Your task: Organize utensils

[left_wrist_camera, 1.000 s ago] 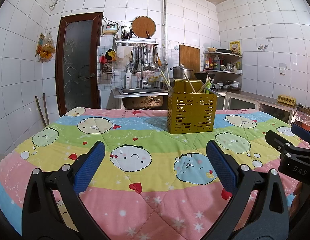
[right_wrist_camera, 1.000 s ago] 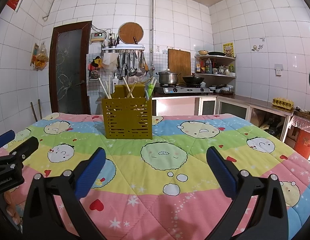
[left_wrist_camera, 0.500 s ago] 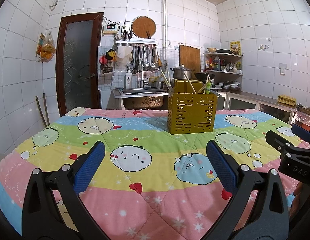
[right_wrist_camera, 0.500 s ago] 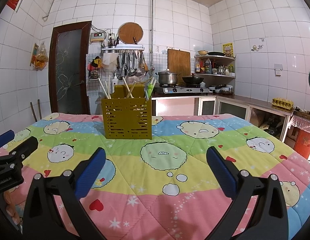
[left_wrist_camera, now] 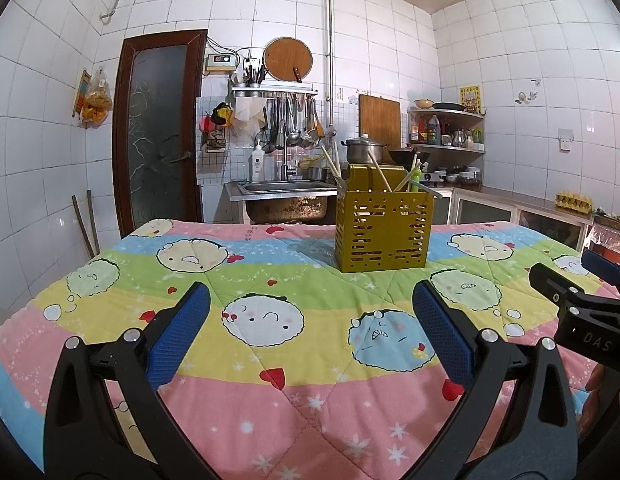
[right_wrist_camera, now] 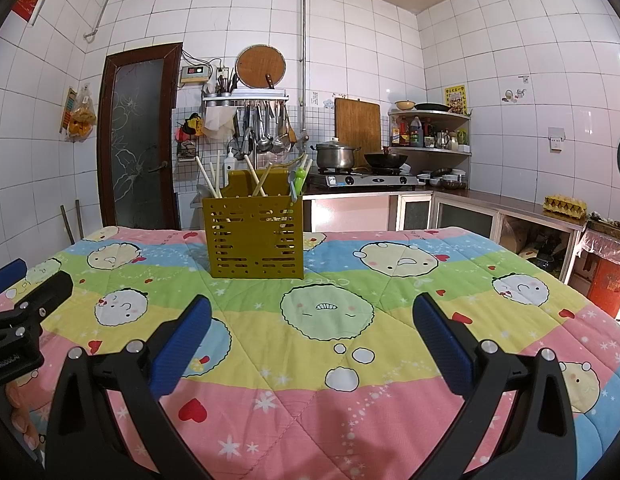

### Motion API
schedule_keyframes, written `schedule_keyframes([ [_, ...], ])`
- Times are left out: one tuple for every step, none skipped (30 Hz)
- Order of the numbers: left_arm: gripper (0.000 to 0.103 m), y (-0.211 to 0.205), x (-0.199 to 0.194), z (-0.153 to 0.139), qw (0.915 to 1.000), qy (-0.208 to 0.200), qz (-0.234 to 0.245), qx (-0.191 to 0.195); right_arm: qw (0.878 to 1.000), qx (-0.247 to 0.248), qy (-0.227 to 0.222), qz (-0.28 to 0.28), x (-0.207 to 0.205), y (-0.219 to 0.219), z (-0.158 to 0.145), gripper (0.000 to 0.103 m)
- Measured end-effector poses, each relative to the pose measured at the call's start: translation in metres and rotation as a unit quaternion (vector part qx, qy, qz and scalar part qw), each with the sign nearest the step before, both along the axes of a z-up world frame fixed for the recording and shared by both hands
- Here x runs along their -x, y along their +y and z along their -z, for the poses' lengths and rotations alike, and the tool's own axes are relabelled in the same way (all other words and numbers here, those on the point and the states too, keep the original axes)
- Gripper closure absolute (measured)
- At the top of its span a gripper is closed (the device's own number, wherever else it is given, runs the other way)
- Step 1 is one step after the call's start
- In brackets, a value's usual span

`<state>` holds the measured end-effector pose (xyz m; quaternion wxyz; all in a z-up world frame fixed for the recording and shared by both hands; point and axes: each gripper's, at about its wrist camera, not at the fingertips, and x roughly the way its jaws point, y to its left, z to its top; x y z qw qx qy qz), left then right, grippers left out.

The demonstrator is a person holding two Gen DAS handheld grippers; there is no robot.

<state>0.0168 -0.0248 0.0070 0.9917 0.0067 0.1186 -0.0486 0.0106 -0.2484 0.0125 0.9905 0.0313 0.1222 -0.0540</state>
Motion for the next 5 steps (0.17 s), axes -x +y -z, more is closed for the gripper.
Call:
schedule_keyframes([
  [0.005, 0.0000, 0.0001, 0.0000, 1.0000, 0.000, 0.000, 0.000, 1.000, 0.000, 0.000, 0.000, 0.0000, -0.0002, 0.0000, 0.005],
  [0.005, 0.0000, 0.0004, -0.0003, 1.0000, 0.000, 0.000, 0.000, 1.000, 0.000, 0.000, 0.000, 0.0000, 0.0003, 0.0001, 0.005],
  [0.005, -0.0002, 0.0001, -0.0001, 1.0000, -0.001, 0.000, 0.000, 1.000, 0.000, 0.000, 0.000, 0.0000, -0.0004, -0.0001, 0.005],
  [0.005, -0.0003, 0.0000, -0.0001, 1.0000, 0.000, 0.000, -0.001, 1.000, 0.000, 0.000, 0.000, 0.0001, -0.0002, 0.0000, 0.005],
  [0.005, 0.0000, 0.0001, -0.0001, 1.0000, 0.000, 0.000, 0.000, 1.000, 0.000, 0.000, 0.000, 0.0002, -0.0003, -0.0001, 0.005],
])
